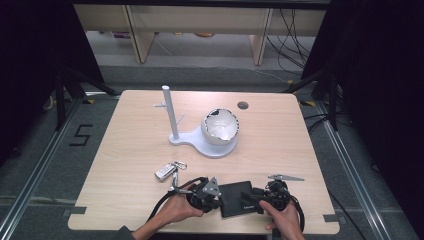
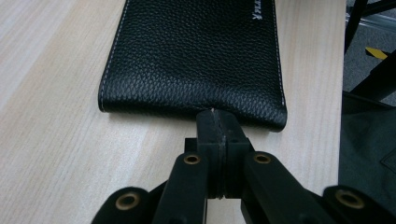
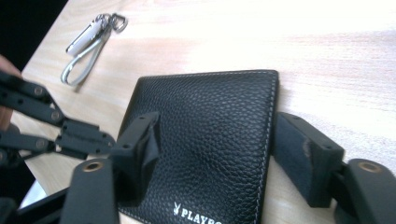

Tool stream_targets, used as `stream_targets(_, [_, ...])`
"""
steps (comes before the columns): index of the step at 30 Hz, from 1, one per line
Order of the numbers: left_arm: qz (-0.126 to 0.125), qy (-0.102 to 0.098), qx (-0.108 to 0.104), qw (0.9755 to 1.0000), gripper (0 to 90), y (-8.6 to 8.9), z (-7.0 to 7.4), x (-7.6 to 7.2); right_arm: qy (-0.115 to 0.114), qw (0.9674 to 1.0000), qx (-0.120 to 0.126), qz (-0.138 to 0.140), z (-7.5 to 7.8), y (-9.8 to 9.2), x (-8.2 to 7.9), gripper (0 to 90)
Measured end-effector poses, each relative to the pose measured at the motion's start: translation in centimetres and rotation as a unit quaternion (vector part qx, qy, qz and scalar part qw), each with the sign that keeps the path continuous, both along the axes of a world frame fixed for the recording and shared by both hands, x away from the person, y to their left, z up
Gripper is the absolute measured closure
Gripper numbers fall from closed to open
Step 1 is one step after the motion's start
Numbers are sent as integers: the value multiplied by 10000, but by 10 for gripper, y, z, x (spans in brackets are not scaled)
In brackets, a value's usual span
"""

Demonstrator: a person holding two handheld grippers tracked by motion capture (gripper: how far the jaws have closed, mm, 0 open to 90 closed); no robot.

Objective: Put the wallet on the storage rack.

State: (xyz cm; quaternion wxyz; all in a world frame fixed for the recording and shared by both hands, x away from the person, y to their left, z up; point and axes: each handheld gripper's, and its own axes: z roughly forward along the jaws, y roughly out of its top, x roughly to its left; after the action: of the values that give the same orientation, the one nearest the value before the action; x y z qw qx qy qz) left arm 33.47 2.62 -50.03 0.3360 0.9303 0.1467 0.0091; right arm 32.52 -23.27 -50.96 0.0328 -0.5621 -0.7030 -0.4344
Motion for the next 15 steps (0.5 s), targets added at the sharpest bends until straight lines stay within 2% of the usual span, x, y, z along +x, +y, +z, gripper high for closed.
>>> stream_targets(1, [-6, 3, -3, 10000, 887, 0, 0, 0, -26, 10000, 32, 0, -1, -1, 1, 383])
stream_targets(2, [0, 15, -12, 10000, 887, 0, 0, 0, -91, 10000, -39, -14, -3, -4, 2, 398])
stream_targets(3, [21, 34, -37, 10000, 886, 0, -1, 0, -33, 9999, 88, -45, -1, -5, 1, 406])
stream_targets(4, [21, 40, -35, 10000, 886, 0, -1, 0, 141, 9989, 368, -242, -1, -7, -1, 438])
stream_targets(7, [8, 39, -19, 10000, 886, 0, -2, 0, 197, 9980, 536, -273, -1, -10, -1, 457])
stream_targets(8, [10, 41, -16, 10000, 886, 1, -2, 0, 222, 9974, 602, -331, -1, -10, -1, 488])
stream_targets(9, [-33, -3, 46, 10000, 885, 1, -1, 1, 293, 9960, 787, -302, 1, -10, -2, 521])
stream_targets(10, [18, 36, -35, 10000, 885, 0, -2, 0, 365, 9950, 896, -231, 1, -10, -3, 574])
stream_targets(11, [32, 35, -60, 10000, 884, -1, -2, -1, 215, 9950, 974, -88, -2, -9, -2, 631])
stream_targets(12, [6, 15, -44, 10000, 880, -2, -2, -1, 127, 9951, 978, 57, -3, -8, -2, 639])
stream_targets(13, [-50, -4, -16, 10000, 879, -2, -2, 0, 34, 9969, 789, 49, -1, -2, -3, 642])
stream_targets(15, [-42, -30, 7, 10000, 874, -2, -1, -2, -69, 9978, 653, 111, 5, 0, -4, 678])
